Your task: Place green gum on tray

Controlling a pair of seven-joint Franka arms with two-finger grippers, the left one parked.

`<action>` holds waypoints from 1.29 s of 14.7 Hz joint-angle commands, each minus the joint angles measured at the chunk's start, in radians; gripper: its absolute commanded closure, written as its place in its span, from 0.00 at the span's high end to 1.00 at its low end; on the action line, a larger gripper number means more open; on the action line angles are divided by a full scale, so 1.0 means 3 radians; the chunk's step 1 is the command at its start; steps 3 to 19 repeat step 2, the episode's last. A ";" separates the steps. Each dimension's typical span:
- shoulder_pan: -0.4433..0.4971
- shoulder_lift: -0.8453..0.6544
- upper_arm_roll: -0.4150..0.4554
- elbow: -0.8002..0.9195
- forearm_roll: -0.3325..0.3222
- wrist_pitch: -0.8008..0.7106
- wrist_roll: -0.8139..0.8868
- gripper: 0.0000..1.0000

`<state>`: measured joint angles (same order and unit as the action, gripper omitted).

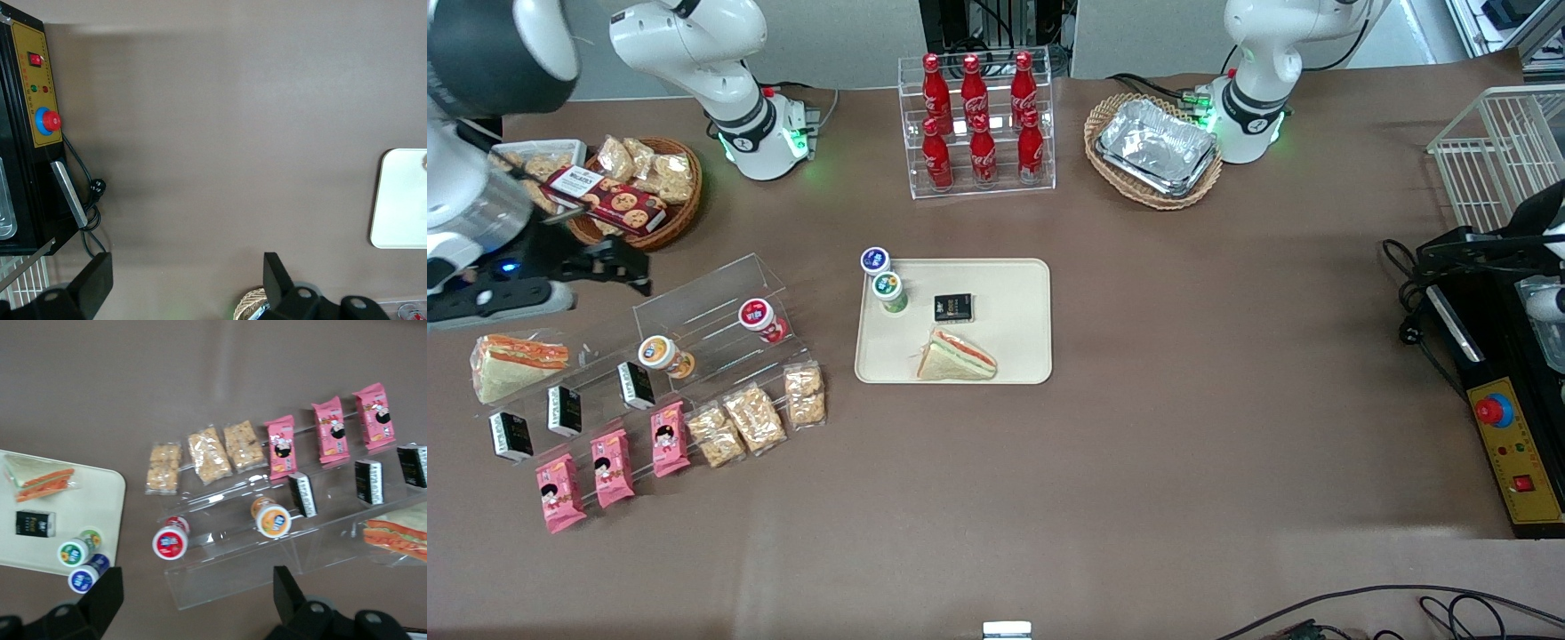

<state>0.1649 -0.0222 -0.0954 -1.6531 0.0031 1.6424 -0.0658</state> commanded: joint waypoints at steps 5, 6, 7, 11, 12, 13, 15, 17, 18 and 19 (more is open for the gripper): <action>0.0008 0.0110 -0.0168 0.0101 -0.0051 -0.0045 -0.0149 1.00; 0.0008 0.0110 -0.0168 0.0101 -0.0051 -0.0045 -0.0149 1.00; 0.0008 0.0110 -0.0168 0.0101 -0.0051 -0.0045 -0.0149 1.00; 0.0008 0.0110 -0.0168 0.0101 -0.0051 -0.0045 -0.0149 1.00; 0.0008 0.0110 -0.0168 0.0101 -0.0051 -0.0045 -0.0149 1.00; 0.0008 0.0110 -0.0168 0.0101 -0.0051 -0.0045 -0.0149 1.00; 0.0008 0.0110 -0.0168 0.0101 -0.0051 -0.0045 -0.0149 1.00; 0.0008 0.0110 -0.0168 0.0101 -0.0051 -0.0045 -0.0149 1.00; 0.0008 0.0110 -0.0168 0.0101 -0.0051 -0.0045 -0.0149 1.00; 0.0008 0.0110 -0.0168 0.0101 -0.0051 -0.0045 -0.0149 1.00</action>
